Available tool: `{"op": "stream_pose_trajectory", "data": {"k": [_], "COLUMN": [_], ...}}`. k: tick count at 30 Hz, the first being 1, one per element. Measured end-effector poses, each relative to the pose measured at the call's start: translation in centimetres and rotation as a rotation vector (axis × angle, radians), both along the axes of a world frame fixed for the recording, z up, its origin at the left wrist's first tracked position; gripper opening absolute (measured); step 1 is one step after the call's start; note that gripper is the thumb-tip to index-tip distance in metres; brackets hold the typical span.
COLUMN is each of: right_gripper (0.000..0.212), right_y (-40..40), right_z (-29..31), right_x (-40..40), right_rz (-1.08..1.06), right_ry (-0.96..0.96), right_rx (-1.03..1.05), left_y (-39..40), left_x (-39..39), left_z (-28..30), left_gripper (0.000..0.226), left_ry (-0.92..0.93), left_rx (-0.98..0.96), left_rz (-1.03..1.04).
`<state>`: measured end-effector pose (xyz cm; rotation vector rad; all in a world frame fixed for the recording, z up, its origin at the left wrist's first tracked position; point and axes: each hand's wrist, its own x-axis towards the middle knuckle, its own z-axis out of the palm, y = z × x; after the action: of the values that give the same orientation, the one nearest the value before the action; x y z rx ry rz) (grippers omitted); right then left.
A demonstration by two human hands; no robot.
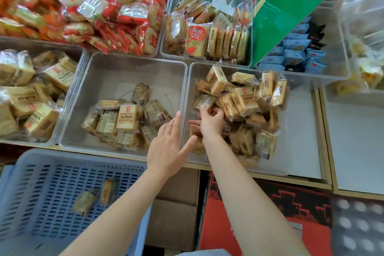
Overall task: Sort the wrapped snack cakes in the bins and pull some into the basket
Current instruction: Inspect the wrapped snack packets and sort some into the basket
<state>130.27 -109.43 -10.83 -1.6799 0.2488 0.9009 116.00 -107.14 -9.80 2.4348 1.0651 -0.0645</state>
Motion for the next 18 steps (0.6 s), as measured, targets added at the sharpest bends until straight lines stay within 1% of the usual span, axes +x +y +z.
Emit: {"op": "stream_pose_trajectory", "data": {"k": [3,6,10,13,15,18], "right_gripper": [0.035,0.025,0.023,0.024,0.021,0.016], "right_y": [0.3,0.1,-1.0,-2.7,-4.3,-7.0], "right_z": [0.0,-0.1,0.2,1.5,2.7,4.4], "right_x": [-0.1,0.0,0.2,-0.1,-0.5,-0.7], "right_rz": [-0.104,-0.136,-0.097,0.003,0.072,0.151], "right_ry": [0.025,0.020,0.039,0.045,0.049,0.042], "right_rx": [0.011,0.025,0.068,0.104,0.145,0.227], "left_y": [0.0,0.0,-0.1,-0.1,0.2,0.8], "left_x": [0.0,-0.1,0.0,0.1,-0.1,-0.1], "left_z": [0.4,0.5,0.7,0.9,1.0,1.6], "left_gripper": [0.093,0.092,0.091,0.088,0.084,0.089], "left_ry": [-0.013,-0.014,-0.006,-0.014,-0.064,-0.252], "left_rx": [-0.016,-0.027,-0.040,-0.084,-0.182,-0.319], "left_rz": [0.007,0.014,0.016,0.028,0.055,0.173]}}
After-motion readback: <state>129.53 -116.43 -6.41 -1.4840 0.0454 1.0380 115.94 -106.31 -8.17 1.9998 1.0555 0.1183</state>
